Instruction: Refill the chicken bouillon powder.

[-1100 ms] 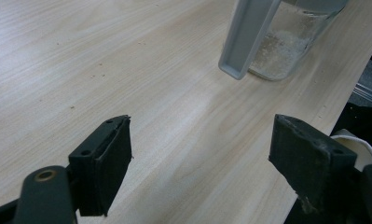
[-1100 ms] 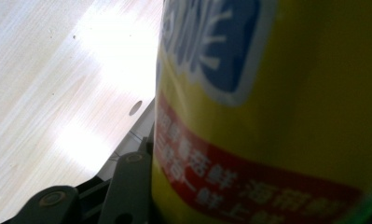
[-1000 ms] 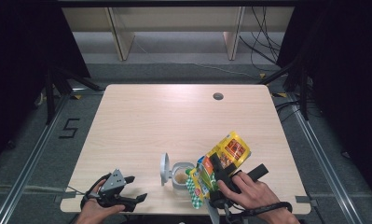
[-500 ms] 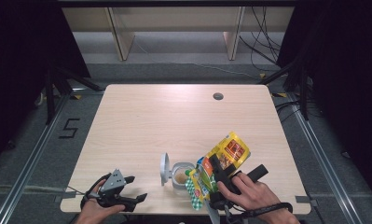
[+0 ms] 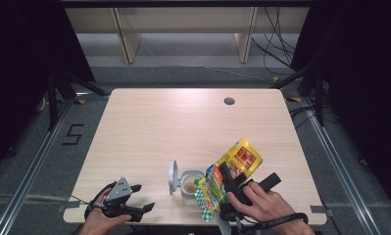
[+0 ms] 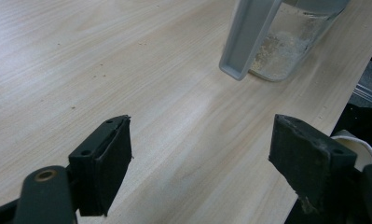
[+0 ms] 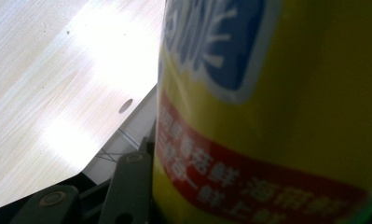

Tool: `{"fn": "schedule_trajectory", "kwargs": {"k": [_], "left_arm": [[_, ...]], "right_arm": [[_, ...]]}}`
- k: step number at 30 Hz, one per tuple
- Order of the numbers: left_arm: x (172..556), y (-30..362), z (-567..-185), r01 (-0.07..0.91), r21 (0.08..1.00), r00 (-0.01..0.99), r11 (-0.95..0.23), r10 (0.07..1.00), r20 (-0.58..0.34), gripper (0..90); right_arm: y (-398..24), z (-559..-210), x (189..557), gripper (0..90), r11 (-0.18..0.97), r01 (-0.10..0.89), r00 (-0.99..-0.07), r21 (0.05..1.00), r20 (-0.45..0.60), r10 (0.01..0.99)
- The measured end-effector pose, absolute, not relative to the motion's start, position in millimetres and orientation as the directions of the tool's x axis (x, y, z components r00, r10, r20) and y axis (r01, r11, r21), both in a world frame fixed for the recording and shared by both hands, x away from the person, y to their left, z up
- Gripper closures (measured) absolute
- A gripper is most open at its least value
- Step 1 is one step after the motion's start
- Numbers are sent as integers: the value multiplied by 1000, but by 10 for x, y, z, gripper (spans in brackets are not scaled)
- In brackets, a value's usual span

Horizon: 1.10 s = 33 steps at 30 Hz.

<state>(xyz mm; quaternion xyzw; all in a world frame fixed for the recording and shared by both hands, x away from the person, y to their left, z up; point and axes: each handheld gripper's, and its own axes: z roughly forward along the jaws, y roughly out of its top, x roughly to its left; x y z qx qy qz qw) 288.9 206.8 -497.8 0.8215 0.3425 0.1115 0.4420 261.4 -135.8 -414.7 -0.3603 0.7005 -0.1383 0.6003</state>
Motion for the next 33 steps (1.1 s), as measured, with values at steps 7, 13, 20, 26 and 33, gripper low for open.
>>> {"fn": "schedule_trajectory", "kwargs": {"k": [7,13,20,26,33], "left_arm": [[2898,2079,-4978,451,802,749,-391,654,-103,202],[2898,2082,-4971,447,798,753,-405,652,-92,202],[2897,2078,-4977,449,802,750,-393,653,-100,201],[2897,2077,-4979,451,802,750,-392,654,-102,201],[2897,2075,-4980,451,802,750,-391,654,-103,202]], "right_arm": [[-1375,-4141,2611,622,691,-343,-12,-637,-732,-681],[-1381,-4128,2611,622,677,-344,0,-650,-721,-693],[-1369,-4143,2615,622,665,-348,22,-661,-715,-699],[-1371,-4155,2615,623,679,-347,-6,-647,-723,-691],[-1361,-4150,2621,623,671,-343,3,-658,-715,-700]]}}
